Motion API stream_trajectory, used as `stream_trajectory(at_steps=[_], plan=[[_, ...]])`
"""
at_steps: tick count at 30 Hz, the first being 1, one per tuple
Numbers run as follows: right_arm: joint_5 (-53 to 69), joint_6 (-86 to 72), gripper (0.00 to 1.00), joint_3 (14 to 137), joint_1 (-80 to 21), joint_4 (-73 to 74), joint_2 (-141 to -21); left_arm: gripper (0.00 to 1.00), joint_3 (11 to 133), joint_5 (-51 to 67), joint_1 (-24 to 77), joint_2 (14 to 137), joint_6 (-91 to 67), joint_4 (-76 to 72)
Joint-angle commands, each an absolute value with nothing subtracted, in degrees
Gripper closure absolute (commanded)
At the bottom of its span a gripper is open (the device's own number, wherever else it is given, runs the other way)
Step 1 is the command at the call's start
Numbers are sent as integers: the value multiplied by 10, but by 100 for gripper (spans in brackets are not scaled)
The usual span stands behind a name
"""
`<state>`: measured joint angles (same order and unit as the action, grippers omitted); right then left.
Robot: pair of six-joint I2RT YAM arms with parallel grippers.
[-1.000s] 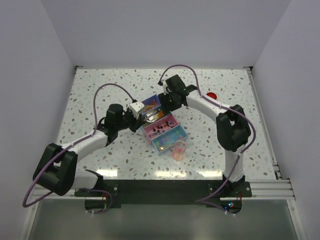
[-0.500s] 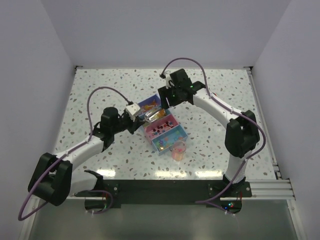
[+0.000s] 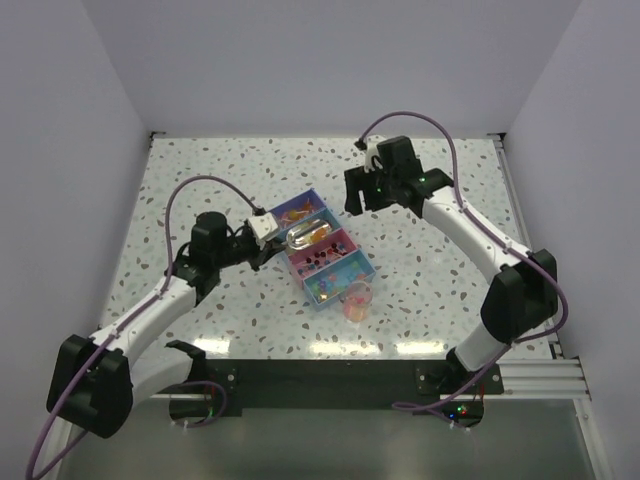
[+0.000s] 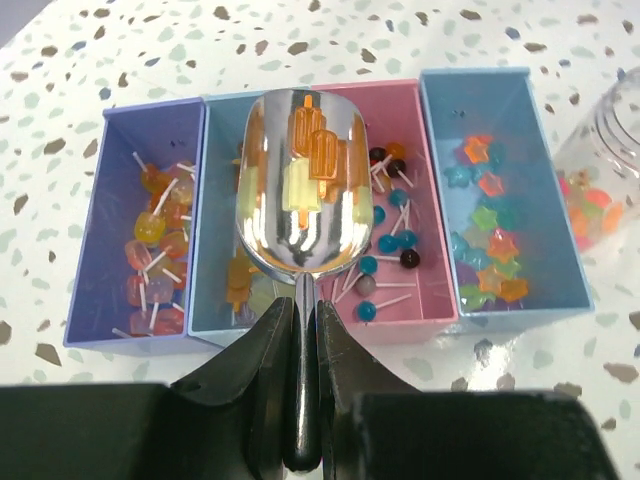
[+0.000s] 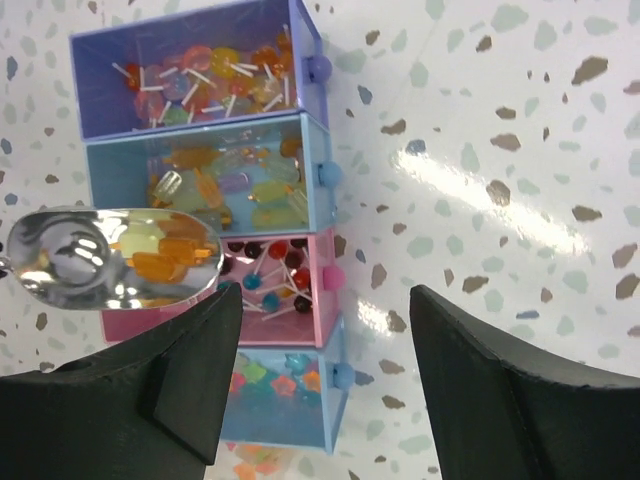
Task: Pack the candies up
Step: Scoop the fake candies from the storage box, then place the fake candies in the packing bottle.
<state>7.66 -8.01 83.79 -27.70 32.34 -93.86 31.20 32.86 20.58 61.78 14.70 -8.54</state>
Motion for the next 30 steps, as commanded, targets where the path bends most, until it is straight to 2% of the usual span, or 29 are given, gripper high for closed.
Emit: stream_trajectory(at_steps=[1,5,13,19,30], plan=[[76,-98,29,808,-264,316,-891,100,377,394,201,597,254,-1],[55,-108,26,748,-250,307,-855,100,441,438,202,589,335,146],[36,-136,23,683,-214,293,-802,100,526,468,243,588,402,285],[33,-139,22,663,-202,291,-789,100,578,450,300,599,413,336],[35,-142,22,641,-195,287,-780,100,593,415,370,623,411,359]])
